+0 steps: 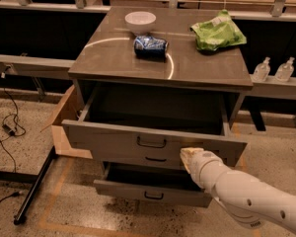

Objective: Close top drawer

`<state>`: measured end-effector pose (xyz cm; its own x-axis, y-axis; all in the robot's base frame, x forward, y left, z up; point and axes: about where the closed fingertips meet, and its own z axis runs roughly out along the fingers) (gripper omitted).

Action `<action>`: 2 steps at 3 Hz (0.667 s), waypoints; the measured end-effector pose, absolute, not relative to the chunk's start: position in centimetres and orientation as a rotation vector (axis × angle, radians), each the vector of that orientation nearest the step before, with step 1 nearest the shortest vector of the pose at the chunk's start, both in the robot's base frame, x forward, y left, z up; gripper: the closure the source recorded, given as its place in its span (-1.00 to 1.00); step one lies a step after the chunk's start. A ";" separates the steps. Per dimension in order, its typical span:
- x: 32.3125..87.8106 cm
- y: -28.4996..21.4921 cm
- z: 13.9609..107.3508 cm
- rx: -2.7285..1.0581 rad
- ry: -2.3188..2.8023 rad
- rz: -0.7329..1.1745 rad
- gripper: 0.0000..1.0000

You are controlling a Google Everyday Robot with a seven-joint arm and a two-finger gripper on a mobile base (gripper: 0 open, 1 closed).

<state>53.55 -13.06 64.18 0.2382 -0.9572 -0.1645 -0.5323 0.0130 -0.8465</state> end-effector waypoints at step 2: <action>57.9 -13.1 64.1 -1.680 1.374 -0.640 1.00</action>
Offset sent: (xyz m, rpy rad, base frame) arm 0.0686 -0.0056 -0.0009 -0.0640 -0.0158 0.0424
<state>57.92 -13.14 64.07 0.2651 -0.9562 -0.1238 -0.5205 -0.0339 -0.8532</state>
